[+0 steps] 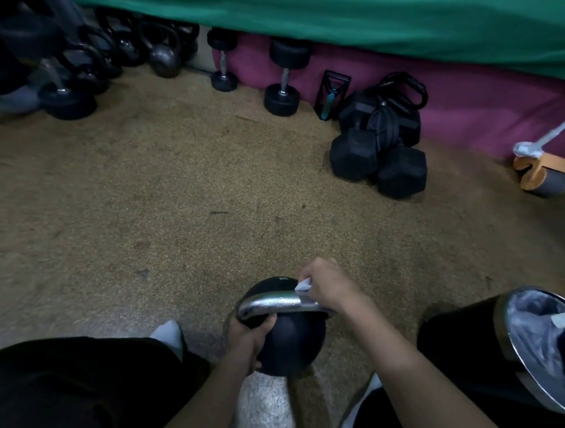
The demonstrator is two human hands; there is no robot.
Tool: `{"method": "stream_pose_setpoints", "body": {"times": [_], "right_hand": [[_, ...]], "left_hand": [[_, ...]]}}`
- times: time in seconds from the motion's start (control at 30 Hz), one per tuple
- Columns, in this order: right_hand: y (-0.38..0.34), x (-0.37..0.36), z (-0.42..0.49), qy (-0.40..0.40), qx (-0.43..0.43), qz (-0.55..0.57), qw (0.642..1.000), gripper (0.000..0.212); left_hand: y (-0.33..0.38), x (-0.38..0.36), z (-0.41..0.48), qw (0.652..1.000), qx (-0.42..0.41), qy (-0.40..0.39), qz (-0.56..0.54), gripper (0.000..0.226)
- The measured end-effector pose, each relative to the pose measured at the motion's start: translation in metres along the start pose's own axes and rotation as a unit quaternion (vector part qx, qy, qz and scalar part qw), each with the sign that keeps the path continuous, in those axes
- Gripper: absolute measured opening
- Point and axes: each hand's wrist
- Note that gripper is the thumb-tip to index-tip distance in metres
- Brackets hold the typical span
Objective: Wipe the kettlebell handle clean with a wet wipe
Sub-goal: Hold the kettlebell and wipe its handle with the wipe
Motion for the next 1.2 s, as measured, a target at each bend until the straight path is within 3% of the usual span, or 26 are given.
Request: {"method": "stream_pose_setpoints", "body": {"times": [0.23,0.5,0.7,0.97,1.2], "right_hand": [[-0.001,-0.002,-0.004,-0.001,-0.002,-0.003,1.0,0.021],[0.008,-0.007,-0.011,0.025,0.001,0.03,0.999,0.008],[0.002,-0.011,-0.015,0.034,0.012,0.025,0.999,0.022],[0.008,-0.02,-0.025,0.083,0.013,0.043,0.996,0.023],[0.003,-0.042,-0.03,0.15,0.034,0.035,0.987,0.04]], "left_hand": [[-0.002,-0.001,0.0,1.0,-0.01,0.0,-0.008,0.081],[-0.001,-0.001,-0.002,1.0,-0.012,0.0,-0.008,0.079],[0.001,-0.002,-0.004,1.0,-0.008,0.006,-0.006,0.081],[-0.002,0.0,0.001,1.0,-0.009,0.007,-0.009,0.08],[0.0,0.0,-0.002,1.0,-0.015,-0.015,-0.007,0.076]]}}
Point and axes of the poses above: each hand's wrist, its own z-axis towards the middle knuckle, its own x-axis out of the back of the hand, y = z × x, and after that the axes turned 9 degrees about -y, right-handed
